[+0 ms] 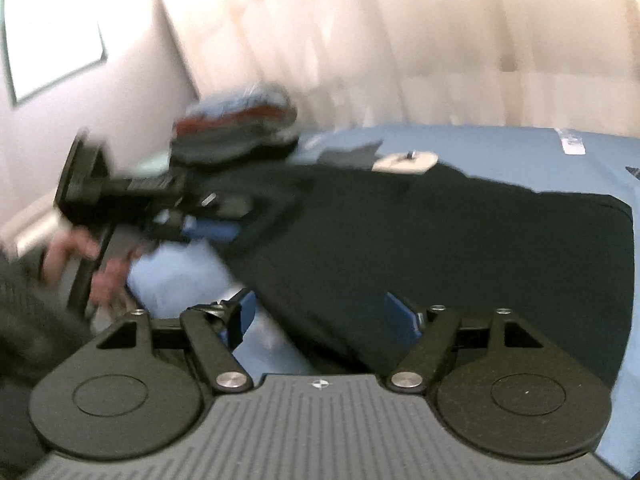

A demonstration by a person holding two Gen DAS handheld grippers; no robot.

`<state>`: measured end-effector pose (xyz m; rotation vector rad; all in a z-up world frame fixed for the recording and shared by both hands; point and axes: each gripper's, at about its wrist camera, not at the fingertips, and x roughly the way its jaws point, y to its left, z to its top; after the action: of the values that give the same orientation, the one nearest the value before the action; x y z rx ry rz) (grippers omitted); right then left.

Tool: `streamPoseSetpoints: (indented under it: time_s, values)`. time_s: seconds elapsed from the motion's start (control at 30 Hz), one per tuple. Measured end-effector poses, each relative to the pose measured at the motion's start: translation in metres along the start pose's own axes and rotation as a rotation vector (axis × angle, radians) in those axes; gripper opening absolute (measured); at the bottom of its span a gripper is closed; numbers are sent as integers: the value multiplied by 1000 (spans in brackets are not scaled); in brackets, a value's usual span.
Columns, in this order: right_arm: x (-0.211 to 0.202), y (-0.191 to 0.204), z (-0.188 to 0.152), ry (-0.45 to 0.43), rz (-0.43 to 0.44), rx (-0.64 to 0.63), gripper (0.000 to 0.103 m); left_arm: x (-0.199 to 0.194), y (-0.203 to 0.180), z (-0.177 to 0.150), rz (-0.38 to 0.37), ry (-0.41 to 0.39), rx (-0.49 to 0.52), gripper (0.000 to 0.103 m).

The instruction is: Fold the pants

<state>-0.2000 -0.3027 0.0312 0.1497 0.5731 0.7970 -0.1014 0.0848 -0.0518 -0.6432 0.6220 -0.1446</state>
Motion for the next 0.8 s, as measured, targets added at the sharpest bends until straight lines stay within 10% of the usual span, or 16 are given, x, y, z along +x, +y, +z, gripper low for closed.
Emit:
streamPoseSetpoints:
  time_s: [0.23, 0.8]
  values:
    - [33, -4, 13, -37, 16, 137, 103, -32, 65, 3, 191, -158, -253, 103]
    - [70, 5, 8, -11, -71, 273, 103, -4, 91, 29, 83, -297, -301, 103]
